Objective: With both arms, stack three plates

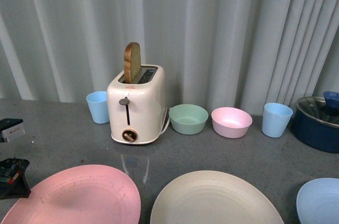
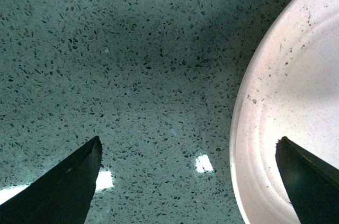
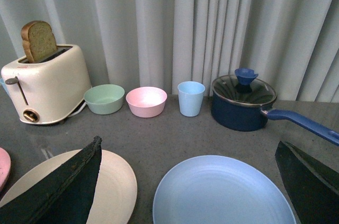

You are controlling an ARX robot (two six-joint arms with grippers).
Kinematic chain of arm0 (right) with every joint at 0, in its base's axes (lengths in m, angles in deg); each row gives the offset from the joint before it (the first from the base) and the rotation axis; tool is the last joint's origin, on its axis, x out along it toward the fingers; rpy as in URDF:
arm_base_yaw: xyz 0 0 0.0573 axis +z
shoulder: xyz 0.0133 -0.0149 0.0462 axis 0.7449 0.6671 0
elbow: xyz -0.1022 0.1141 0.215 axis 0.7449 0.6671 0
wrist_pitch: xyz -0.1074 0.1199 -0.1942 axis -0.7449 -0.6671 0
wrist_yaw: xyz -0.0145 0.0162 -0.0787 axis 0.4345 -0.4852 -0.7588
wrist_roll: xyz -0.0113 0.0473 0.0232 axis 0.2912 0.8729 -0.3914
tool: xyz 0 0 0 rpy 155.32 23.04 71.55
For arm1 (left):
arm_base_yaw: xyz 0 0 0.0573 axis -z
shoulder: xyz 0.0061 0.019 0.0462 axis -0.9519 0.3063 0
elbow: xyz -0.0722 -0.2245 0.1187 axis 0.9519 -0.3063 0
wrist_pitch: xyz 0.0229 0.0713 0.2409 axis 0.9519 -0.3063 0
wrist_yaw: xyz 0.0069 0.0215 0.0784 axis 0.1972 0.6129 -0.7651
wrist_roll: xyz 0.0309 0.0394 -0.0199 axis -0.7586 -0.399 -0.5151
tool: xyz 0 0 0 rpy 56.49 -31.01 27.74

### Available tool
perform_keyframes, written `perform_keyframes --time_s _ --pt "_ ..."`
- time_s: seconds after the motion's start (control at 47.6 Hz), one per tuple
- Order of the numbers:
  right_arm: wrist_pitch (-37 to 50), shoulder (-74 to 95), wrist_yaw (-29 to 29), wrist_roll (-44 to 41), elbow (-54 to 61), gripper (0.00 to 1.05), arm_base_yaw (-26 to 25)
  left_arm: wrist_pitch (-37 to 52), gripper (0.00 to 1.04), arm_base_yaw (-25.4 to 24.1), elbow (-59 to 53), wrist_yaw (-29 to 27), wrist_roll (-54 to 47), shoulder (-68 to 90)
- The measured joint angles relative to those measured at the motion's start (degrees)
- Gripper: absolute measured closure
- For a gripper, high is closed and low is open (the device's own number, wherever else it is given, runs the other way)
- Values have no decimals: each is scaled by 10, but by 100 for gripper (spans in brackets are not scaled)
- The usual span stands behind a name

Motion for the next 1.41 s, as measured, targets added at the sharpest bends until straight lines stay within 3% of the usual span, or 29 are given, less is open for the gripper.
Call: perform_keyframes --time_s 0.546,0.735,1.092,1.407 --pt "0 0 0 0 0 7 0 37 8 12 -31 -9 -15 21" --pt "0 0 0 0 0 7 0 51 44 15 -43 -5 -14 28" --pt "0 0 0 0 0 7 0 57 99 19 -43 9 -8 26" --pt "0 0 0 0 0 7 0 15 100 13 -27 34 1 21"
